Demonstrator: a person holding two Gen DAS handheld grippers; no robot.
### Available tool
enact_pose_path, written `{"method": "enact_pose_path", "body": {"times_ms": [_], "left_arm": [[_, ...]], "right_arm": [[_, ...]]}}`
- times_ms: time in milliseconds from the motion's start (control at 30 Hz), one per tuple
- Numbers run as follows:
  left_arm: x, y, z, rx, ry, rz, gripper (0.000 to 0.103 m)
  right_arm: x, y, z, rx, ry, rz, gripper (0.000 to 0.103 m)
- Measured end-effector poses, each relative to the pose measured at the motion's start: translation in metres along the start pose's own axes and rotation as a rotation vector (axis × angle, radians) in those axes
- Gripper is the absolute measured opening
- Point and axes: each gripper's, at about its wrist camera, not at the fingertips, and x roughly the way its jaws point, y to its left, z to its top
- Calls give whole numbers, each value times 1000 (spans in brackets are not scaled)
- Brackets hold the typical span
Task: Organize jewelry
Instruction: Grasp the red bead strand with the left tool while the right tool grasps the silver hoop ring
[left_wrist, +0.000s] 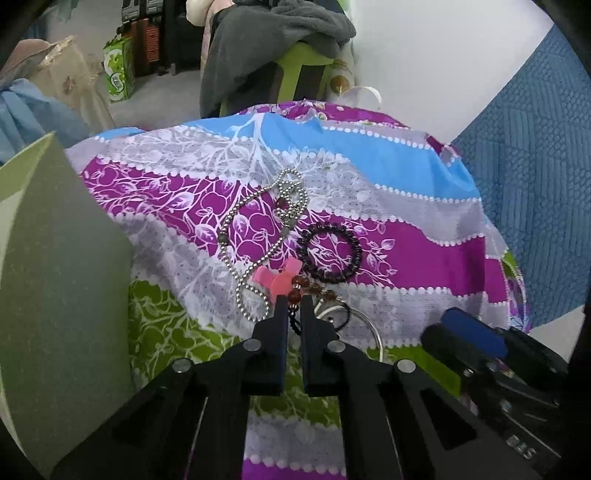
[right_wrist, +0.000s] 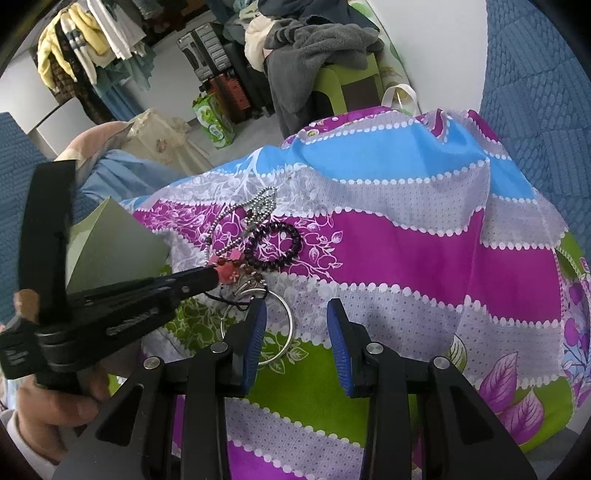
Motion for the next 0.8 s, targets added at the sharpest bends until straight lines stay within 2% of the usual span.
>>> {"method": "enact_pose_path", "body": {"times_ms": [333,533,600,633,667,800], "left_arm": [[-49,9,-22,-31,-32,-31,5],[-66,9,-28,2,-57,-19,5],[-68,11,-29,-4,-62,-27,5],[-69,13,-30,-5,-64,-27,5],[-70,14,-31,-8,-65,-30,5],[-72,19,-34,-24,-62,-50,5]], "right_arm": [[6,8,-4,-17,26,10,32],[22,24,-9,-76,82,3,33],[29,31,-9,-106,96,-17,43],[32,33,-10,-119,98,-28,55],[35,36,-10,-136,100,-40,58],[48,43,-11,-184,121,-69,58]]}}
